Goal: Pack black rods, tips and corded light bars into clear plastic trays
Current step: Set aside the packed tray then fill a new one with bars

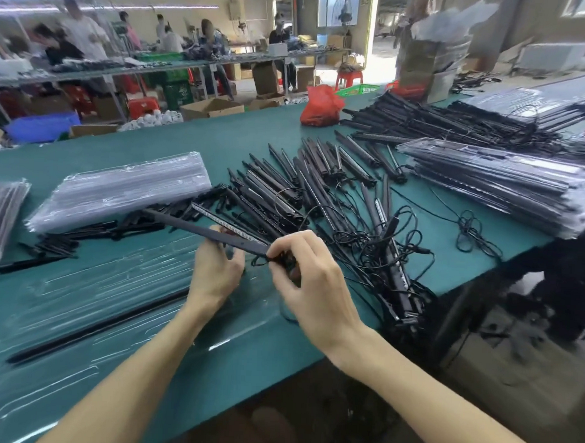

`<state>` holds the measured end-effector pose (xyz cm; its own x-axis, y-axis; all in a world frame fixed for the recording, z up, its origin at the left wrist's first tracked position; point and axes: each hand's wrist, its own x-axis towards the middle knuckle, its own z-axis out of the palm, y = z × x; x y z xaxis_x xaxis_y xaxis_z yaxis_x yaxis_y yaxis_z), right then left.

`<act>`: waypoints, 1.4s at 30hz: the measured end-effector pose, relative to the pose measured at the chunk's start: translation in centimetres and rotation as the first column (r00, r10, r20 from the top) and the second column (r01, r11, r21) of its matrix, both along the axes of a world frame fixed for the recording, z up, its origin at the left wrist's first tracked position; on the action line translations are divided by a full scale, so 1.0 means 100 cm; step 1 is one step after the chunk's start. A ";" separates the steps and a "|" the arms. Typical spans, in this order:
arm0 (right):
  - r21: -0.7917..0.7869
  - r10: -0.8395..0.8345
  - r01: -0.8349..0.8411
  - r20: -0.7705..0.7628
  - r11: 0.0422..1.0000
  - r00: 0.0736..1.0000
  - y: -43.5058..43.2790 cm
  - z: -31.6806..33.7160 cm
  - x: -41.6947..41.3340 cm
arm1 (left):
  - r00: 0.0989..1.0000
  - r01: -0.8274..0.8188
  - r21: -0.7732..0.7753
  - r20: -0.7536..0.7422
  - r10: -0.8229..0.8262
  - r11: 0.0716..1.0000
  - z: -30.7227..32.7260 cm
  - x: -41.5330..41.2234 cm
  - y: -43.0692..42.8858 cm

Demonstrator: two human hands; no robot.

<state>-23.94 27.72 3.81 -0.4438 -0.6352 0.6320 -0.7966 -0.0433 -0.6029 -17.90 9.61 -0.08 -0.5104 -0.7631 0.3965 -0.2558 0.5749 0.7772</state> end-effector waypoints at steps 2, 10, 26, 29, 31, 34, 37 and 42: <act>0.020 -0.048 0.046 0.087 0.999 0.995 0.005 0.000 -0.010 | 1.000 0.019 -0.032 0.005 -0.019 0.999 0.000 0.002 -0.003; 0.194 -0.055 0.045 0.048 0.980 0.997 0.001 -0.002 -0.017 | 1.000 0.000 0.027 0.016 0.000 1.000 -0.004 0.004 -0.013; 0.574 0.089 -0.063 -0.018 0.816 0.996 -0.020 0.006 -0.019 | 0.990 0.141 0.013 -0.018 -0.140 0.990 0.000 0.007 -0.004; 0.463 0.005 -0.032 0.059 0.886 0.998 -0.027 0.024 -0.038 | 0.993 0.119 -0.029 -0.014 -0.120 0.992 0.000 0.007 -0.005; 0.426 -0.111 0.127 -0.061 0.896 0.992 -0.038 0.032 -0.063 | 0.992 0.124 -0.029 -0.005 -0.124 0.992 -0.002 0.007 -0.005; 0.599 -0.137 0.302 -0.304 0.742 0.943 -0.050 0.035 -0.107 | 0.990 0.139 0.000 0.002 -0.139 0.990 -0.005 0.008 -0.007; 0.684 -0.142 0.357 -0.352 0.636 0.925 -0.049 0.030 -0.138 | 0.989 0.146 -0.001 -0.002 -0.146 0.989 -0.006 0.007 -0.009; 0.549 -0.257 0.342 -0.228 0.762 0.939 -0.044 0.036 -0.161 | 0.984 0.175 0.016 -0.018 -0.175 0.984 -0.007 0.006 -0.008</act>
